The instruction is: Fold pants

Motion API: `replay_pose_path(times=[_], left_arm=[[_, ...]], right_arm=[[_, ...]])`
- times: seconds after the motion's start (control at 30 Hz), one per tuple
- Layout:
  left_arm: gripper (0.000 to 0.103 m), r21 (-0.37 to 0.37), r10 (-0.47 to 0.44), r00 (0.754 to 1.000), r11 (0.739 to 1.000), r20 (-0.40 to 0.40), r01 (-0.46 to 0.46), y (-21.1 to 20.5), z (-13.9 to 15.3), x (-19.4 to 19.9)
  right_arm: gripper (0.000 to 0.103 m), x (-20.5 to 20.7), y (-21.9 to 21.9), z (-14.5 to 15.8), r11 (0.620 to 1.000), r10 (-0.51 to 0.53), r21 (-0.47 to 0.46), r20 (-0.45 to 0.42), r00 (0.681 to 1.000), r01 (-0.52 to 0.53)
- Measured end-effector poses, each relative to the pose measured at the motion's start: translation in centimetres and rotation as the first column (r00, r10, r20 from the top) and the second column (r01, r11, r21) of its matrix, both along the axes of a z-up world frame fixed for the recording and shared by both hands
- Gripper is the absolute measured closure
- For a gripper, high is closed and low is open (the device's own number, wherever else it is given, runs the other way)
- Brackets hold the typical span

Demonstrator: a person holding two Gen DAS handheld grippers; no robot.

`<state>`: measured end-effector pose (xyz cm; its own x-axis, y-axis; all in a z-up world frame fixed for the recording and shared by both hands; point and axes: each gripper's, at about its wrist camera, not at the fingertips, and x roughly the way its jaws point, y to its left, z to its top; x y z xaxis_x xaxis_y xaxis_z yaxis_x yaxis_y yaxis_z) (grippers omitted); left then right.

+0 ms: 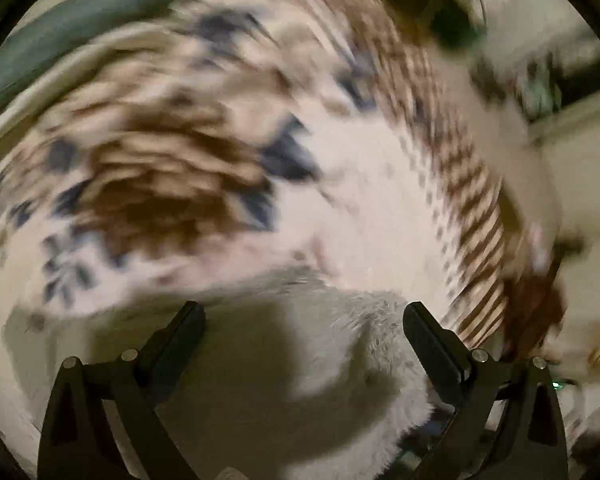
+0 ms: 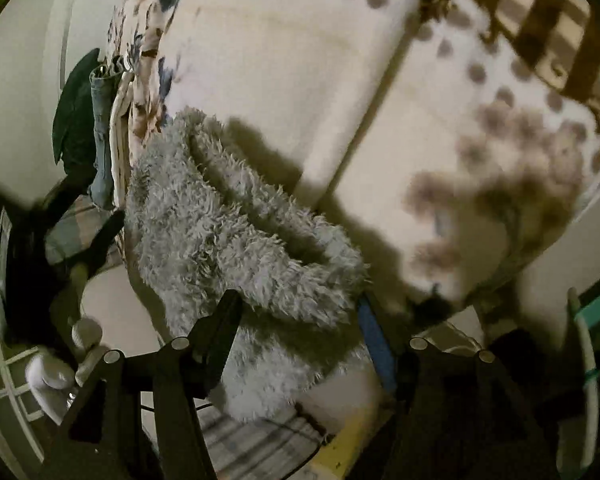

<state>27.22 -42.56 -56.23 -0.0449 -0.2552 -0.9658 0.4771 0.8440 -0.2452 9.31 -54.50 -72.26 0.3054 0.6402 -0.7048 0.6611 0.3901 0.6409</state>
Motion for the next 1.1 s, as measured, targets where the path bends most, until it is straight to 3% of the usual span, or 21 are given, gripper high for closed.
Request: replay_pose_path(times=[0.03,0.07,0.13,0.23,0.3,0.37,0.43,0.5,0.57,0.63,0.67,0.77,0.87,0.97,1.1], left_arm=[[0.001,0.052,-0.025,1.0,0.998,0.0,0.025,-0.9,-1.2,0.0],[0.001,0.09,-0.037,0.999,0.995,0.002,0.036,-1.4,-2.4,0.1],[0.001,0.12,-0.022,1.0,0.993,-0.009,0.023,-1.2,-3.9,0.5],[0.001,0.082,0.058,0.997,0.995,-0.045,-0.054,0.7,-4.8,1.5],[0.001,0.067,0.085,0.994,0.994,-0.067,-0.081,1.8,-5.2,1.8],[0.001,0.061,0.102,0.991,0.993,-0.081,-0.097,2.5,-5.7,2.0],[0.001,0.059,0.103,0.991,0.993,-0.082,-0.098,2.7,-5.7,2.0],[0.001,0.053,0.085,0.995,0.995,-0.061,-0.082,2.9,-4.9,1.7],[0.001,0.02,0.076,0.997,0.997,-0.03,-0.075,3.3,-2.9,1.5],[0.001,-0.05,0.109,0.994,0.993,0.009,-0.108,5.3,-0.2,1.0],[0.001,-0.109,0.147,0.989,0.984,0.025,-0.143,7.1,1.8,0.6],[0.001,-0.258,0.255,0.966,0.936,0.034,-0.238,13.4,5.4,-1.6],[0.001,-0.292,0.368,0.929,0.893,0.035,-0.343,19.5,6.5,-4.1],[0.001,-0.286,0.478,0.878,0.84,-0.008,-0.46,24.6,4.4,-6.4],[0.001,-0.251,0.548,0.83,0.794,-0.102,-0.554,28.1,-1.5,-8.4]], right_arm=[[0.054,0.0,0.2,0.1,1.0,-0.008,-0.014,0.008,1.0,0.008],[0.075,0.0,0.4,0.2,0.999,-0.007,-0.034,0.011,1.0,0.007],[0.086,-0.1,0.8,0.8,0.998,0.002,-0.064,0.004,1.0,-0.002],[0.089,-1.4,0.5,2.0,0.999,-0.041,-0.03,-0.029,0.999,0.04],[0.09,-2.0,0.4,2.9,0.995,-0.01,-0.101,-0.036,0.999,0.006],[0.09,-2.4,0.4,2.0,0.987,0.029,-0.156,-0.08,0.996,-0.041],[0.089,-2.9,0.4,-0.1,0.988,0.049,-0.14,-0.128,0.991,-0.067],[0.084,-2.1,0.9,-1.1,0.991,0.096,-0.077,-0.127,0.987,-0.106],[0.065,-1.1,0.9,-0.3,0.984,0.157,-0.064,-0.114,0.981,-0.164],[0.019,-0.6,0.4,1.2,0.977,0.192,-0.075,-0.071,0.979,-0.197],[0.004,-0.5,0.1,2.0,0.975,0.199,-0.09,-0.047,0.979,-0.202],[0.003,-0.2,-1.0,3.8,0.962,0.245,-0.135,0.029,0.969,-0.239],[0.001,1.8,-1.2,3.5,0.947,0.301,-0.141,0.081,0.95,-0.288],[0.001,4.7,-0.3,1.4,0.927,0.371,-0.103,0.129,0.919,-0.36],[0.001,7.8,1.9,-2.1,0.878,0.472,0.003,0.166,0.866,-0.479]])
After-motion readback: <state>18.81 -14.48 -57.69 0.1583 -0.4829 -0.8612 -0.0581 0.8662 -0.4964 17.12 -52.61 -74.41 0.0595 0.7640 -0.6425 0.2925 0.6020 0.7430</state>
